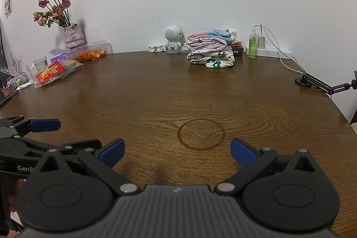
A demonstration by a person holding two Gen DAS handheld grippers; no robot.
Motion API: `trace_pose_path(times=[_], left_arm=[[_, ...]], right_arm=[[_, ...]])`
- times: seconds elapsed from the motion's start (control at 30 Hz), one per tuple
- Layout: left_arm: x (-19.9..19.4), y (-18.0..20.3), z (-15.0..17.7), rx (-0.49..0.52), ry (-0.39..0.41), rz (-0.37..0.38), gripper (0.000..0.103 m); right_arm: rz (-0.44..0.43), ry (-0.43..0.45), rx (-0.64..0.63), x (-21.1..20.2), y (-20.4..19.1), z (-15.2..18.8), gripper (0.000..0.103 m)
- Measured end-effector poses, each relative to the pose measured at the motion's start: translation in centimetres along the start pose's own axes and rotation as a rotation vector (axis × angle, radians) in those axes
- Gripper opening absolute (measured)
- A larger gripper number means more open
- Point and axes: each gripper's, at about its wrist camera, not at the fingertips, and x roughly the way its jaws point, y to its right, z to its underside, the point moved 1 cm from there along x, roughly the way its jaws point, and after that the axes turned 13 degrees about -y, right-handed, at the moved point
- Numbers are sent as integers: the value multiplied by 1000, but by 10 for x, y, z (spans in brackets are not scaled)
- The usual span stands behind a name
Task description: Fold clothes
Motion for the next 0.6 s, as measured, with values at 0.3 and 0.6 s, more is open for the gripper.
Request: trace_pose_path(times=[0.3,0.6], left_arm=[[-1,2,0,0,-1,-2,103],[-1,1,0,-1,-2,-2,103]], right_arm=[[1,-1,-1,0,0,1,103],[2,0,-2,0,0,1,103]])
